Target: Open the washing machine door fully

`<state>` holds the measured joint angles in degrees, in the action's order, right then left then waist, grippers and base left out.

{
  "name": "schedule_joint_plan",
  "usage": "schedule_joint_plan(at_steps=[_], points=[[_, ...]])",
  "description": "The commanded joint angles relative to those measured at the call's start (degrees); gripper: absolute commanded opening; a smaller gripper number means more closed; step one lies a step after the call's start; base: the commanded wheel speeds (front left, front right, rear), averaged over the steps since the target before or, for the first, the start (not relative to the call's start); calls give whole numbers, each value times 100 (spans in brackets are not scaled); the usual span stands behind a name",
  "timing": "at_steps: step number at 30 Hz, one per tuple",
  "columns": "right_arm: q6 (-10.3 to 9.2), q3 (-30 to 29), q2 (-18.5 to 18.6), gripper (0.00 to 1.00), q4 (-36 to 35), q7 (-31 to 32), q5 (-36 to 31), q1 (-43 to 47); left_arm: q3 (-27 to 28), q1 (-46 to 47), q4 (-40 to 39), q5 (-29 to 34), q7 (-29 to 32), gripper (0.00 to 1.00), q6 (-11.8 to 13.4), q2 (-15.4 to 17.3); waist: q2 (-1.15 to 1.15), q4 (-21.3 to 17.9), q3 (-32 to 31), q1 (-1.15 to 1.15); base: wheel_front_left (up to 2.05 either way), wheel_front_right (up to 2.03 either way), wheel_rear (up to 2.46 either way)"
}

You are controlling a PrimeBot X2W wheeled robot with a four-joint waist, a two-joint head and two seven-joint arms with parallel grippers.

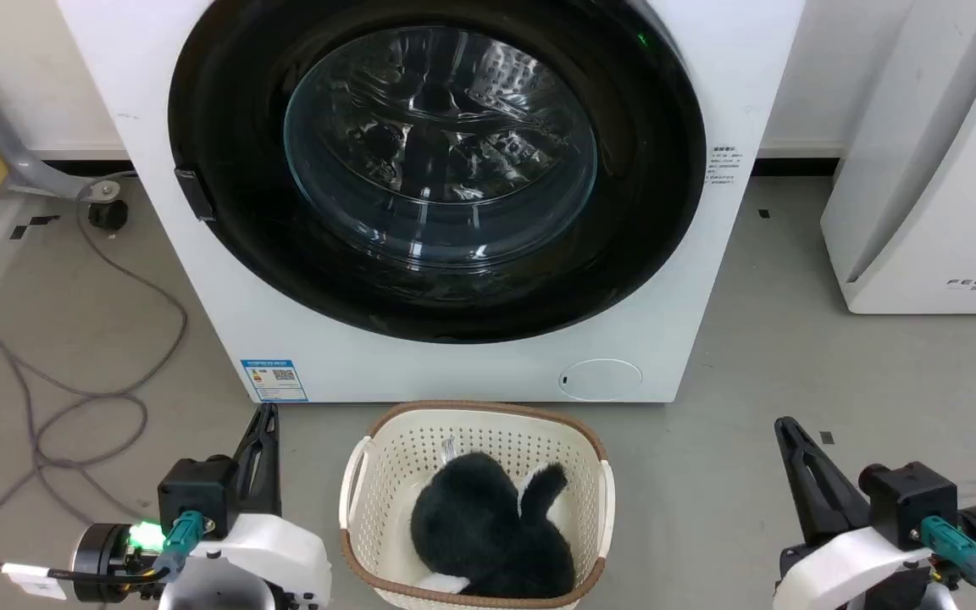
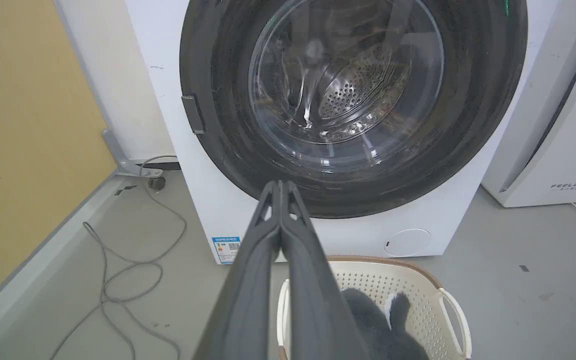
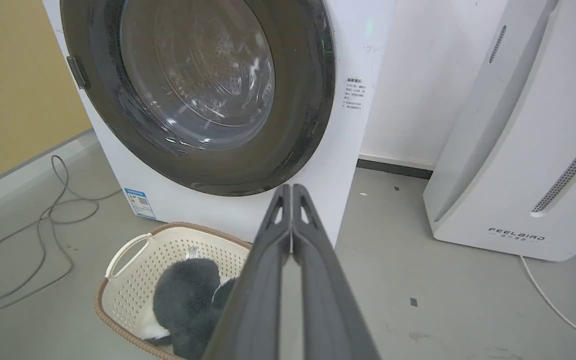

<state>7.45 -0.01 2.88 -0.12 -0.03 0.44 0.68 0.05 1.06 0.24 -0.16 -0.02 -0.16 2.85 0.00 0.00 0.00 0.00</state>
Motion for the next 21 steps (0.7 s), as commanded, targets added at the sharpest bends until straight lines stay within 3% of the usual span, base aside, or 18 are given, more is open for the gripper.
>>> schedule_joint_plan(at_steps=[1,17,18,21], points=[[3,1,-1,0,12,3,-44,-68,-5,-106,-24,16,2,0,16,3,0,0,0,0,0,0,0],[3,1,-1,0,12,3,-44,-68,-5,-106,-24,16,2,0,16,3,0,0,0,0,0,0,0],[0,2,0,100,-1,-1,2,2,3,1,2,0,0,100,0,-1,0,0,0,0,0,0,0],[0,-4,0,100,1,-9,9,1,4,2,8,-6,-9,100,3,-1,0,0,2,0,0,0,0]])
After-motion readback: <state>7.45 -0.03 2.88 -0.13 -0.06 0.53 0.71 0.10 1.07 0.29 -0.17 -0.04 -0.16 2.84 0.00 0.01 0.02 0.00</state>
